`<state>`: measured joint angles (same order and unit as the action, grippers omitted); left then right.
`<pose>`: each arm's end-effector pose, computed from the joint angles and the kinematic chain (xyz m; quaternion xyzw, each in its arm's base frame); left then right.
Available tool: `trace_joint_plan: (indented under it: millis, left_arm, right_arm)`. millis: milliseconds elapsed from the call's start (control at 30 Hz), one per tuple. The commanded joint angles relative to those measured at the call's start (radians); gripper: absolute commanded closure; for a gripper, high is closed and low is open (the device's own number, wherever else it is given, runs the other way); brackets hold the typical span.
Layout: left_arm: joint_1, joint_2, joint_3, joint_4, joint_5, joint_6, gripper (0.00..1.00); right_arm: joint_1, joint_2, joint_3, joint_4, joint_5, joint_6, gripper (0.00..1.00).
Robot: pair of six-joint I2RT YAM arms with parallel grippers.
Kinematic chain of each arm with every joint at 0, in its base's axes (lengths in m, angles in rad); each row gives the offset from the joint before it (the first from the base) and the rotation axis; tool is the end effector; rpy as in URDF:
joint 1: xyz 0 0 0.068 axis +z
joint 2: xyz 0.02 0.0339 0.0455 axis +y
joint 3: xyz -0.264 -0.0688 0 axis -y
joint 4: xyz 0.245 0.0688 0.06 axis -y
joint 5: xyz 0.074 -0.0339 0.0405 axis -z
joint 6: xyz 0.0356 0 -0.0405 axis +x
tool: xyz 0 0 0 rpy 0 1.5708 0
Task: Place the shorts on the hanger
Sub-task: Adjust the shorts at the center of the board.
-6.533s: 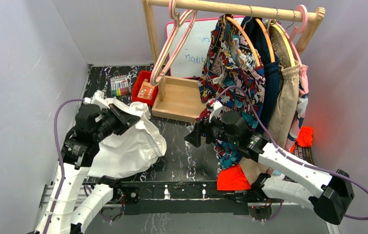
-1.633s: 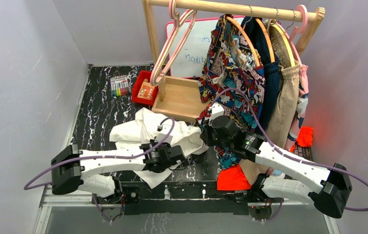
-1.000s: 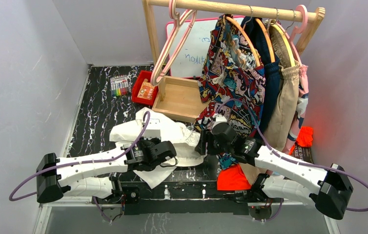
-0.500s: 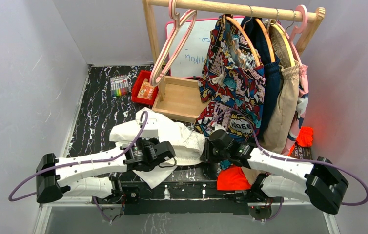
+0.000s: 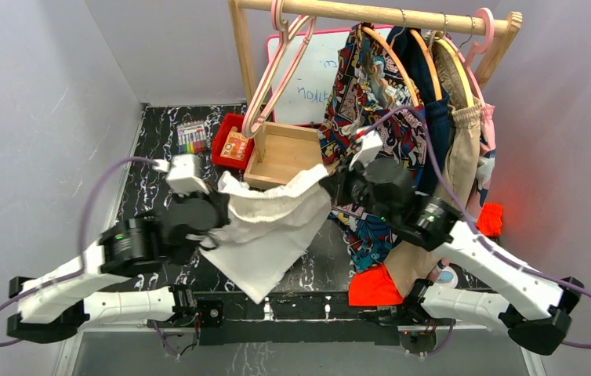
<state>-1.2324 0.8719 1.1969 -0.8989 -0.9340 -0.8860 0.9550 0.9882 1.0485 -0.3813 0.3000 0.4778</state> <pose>0.0745 -0.1255 0.3990 -0.0768 0.8096 -0.1786 0.5538 0.1346 0.1720 0.3745 -0.1046 0.7999 0.2884 0.5158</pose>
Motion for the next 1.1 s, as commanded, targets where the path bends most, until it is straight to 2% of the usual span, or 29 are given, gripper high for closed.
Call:
trace_joint_plan:
  millis: [0, 333, 533, 633, 800, 933, 1033, 1067]
  left_arm:
    - [0.006, -0.092, 0.135, 0.139, -0.061, 0.261, 1.00]
    - [0.004, -0.047, 0.262, 0.238, -0.079, 0.474, 1.00]
    - [0.004, 0.040, 0.435, 0.357, -0.050, 0.663, 1.00]
    - [0.006, 0.072, 0.466, 0.395, -0.010, 0.713, 1.00]
    - [0.005, 0.064, 0.298, 0.356, 0.068, 0.639, 1.00]
    - [0.004, 0.007, 0.079, 0.320, 0.157, 0.488, 1.00]
    - [0.005, -0.032, -0.087, 0.331, 0.214, 0.417, 1.00]
    - [0.004, -0.039, -0.125, 0.346, 0.233, 0.413, 1.00]
  right_arm:
    - [-0.006, -0.022, 0.181, -0.059, 0.032, -0.141, 1.00]
    - [-0.006, -0.031, 0.146, -0.088, -0.148, -0.111, 1.00]
    - [-0.006, -0.002, 0.338, -0.116, -0.217, -0.168, 1.00]
    - [-0.006, -0.018, 0.348, -0.072, -0.322, -0.176, 1.00]
    - [-0.006, -0.099, 0.092, -0.001, -0.470, -0.143, 1.00]
    - [-0.005, -0.181, -0.118, 0.017, -0.543, -0.103, 1.00]
    - [-0.004, -0.199, -0.206, -0.009, -0.597, -0.081, 0.99]
    - [-0.005, -0.200, -0.215, -0.028, -0.593, -0.077, 0.82]
